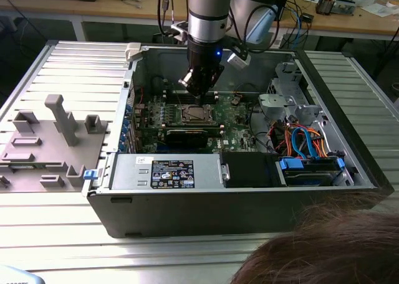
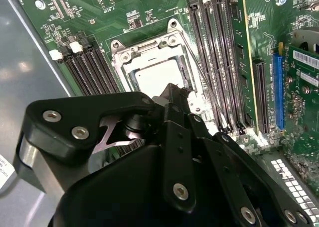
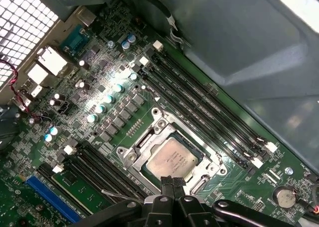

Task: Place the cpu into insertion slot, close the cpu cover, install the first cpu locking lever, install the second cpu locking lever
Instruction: 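Install the first cpu locking lever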

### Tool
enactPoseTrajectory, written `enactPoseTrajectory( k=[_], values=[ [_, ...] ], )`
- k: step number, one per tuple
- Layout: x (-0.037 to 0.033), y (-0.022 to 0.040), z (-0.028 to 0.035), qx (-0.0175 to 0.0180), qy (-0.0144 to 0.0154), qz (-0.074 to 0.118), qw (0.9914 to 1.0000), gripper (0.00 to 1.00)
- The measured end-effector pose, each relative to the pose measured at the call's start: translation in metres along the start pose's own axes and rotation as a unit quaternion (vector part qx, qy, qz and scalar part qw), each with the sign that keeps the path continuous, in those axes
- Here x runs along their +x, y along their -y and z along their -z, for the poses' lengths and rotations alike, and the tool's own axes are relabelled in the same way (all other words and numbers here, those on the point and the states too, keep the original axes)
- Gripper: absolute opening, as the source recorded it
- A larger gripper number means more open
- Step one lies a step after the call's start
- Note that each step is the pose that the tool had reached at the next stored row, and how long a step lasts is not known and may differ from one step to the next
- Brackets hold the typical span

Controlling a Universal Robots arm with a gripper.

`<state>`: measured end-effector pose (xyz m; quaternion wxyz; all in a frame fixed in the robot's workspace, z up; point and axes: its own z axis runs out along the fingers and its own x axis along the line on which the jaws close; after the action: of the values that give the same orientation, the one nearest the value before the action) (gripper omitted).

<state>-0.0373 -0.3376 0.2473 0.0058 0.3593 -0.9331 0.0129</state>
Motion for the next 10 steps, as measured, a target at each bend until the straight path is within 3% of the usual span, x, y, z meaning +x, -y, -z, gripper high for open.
enactPoseTrajectory(
  k=[10],
  values=[
    [0.0000, 0.0000, 0.0000, 0.0004, 0.0004, 0.021, 0.99979, 0.11]
  ],
)
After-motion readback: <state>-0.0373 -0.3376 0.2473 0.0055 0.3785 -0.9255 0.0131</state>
